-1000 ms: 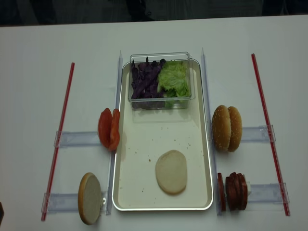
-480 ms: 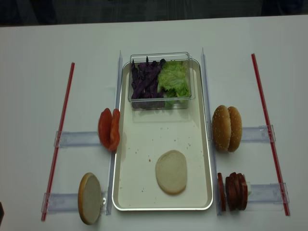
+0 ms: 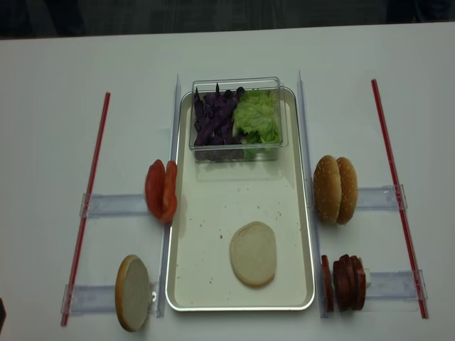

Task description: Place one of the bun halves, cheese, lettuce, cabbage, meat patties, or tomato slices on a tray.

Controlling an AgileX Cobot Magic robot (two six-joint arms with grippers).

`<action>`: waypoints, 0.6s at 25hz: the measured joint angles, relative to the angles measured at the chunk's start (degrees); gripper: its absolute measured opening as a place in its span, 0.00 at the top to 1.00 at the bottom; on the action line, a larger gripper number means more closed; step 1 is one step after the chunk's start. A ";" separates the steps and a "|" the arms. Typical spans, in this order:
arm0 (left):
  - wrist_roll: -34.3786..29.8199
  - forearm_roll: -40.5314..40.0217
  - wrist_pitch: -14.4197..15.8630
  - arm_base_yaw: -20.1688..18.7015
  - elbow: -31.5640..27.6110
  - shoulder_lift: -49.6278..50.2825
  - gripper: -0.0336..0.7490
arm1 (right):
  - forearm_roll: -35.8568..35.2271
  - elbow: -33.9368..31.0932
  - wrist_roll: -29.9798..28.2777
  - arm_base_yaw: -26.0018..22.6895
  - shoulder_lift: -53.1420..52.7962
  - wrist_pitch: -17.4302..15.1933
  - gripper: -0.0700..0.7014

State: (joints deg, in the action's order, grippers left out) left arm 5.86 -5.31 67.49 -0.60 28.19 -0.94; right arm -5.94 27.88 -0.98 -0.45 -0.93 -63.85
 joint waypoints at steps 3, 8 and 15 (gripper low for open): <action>0.00 0.00 0.00 0.00 0.00 0.00 0.59 | 0.00 0.00 0.00 0.00 0.00 0.00 0.31; 0.00 0.00 0.00 0.00 0.00 0.00 0.59 | 0.00 0.00 0.00 0.00 0.00 0.00 0.31; 0.00 0.00 0.00 0.00 0.00 0.00 0.59 | 0.00 0.00 0.00 0.00 0.00 0.00 0.31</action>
State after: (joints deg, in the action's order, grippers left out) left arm 5.86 -5.31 67.49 -0.60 28.19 -0.94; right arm -5.94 27.88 -0.98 -0.45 -0.93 -63.85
